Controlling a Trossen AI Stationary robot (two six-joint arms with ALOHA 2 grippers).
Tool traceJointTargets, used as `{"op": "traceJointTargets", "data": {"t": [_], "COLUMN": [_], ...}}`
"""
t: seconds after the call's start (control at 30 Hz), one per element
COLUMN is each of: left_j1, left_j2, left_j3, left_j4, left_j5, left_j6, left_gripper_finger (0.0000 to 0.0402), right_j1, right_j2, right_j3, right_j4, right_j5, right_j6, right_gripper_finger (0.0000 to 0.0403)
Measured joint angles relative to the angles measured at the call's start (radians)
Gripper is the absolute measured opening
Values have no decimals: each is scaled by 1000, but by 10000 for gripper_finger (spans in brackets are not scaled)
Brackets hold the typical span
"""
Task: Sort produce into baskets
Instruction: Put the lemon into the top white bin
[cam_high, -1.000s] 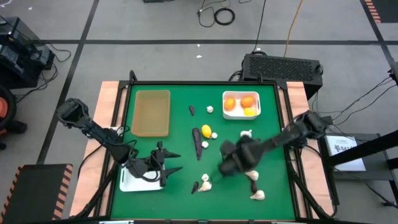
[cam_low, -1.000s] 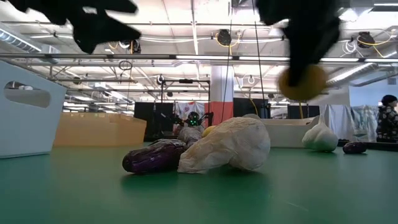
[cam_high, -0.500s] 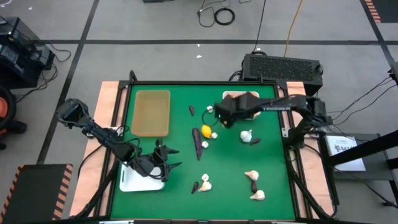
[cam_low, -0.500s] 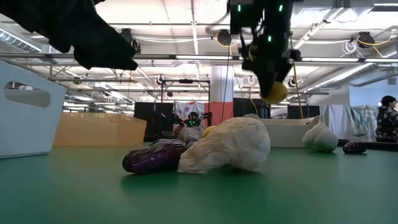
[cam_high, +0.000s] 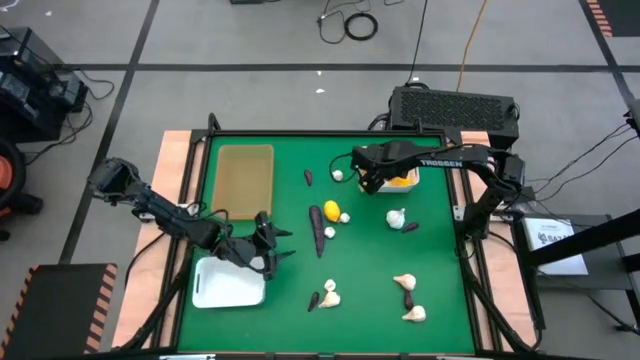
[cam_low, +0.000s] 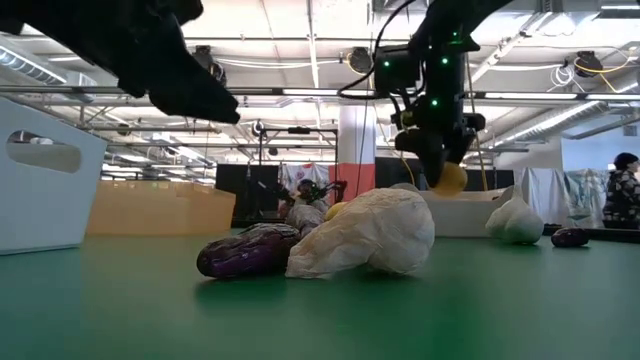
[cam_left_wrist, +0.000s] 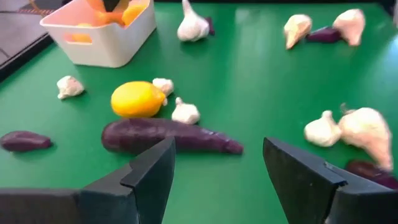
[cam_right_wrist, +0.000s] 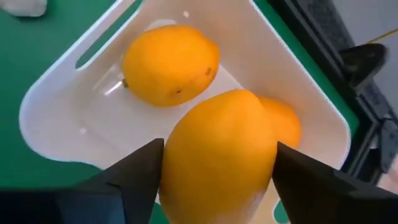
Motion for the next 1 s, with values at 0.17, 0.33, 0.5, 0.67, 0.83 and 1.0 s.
{"op": "traceJointTargets", "data": {"t": [0.17, 0.33, 0.5, 0.67, 0.83, 1.0], "left_j1": [41, 87, 119, 135, 137, 137], "left_j2": [-7, -31, -76, -108, -107, -107], "left_j3": [0, 16, 21, 21, 21, 21], "left_j4": [-23, -27, -28, -46, -104, -101], "left_j5": [10, 70, 96, 101, 101, 78], "left_j6": [34, 98, 153, 167, 151, 148], "left_gripper_finger": [251, 251, 251, 251, 251, 251], "right_j1": [-34, -35, -26, 17, 91, 185], "right_j2": [0, -5, -55, -129, -155, -130], "right_j3": [0, 0, -1, -1, -1, 0], "right_j4": [0, 1, 10, 78, 163, 313], "right_j5": [-60, -101, -101, -151, -168, -187], "right_j6": [-13, -42, -45, -35, 41, 66], "right_gripper_finger": [319, 341, 341, 341, 341, 341]}}
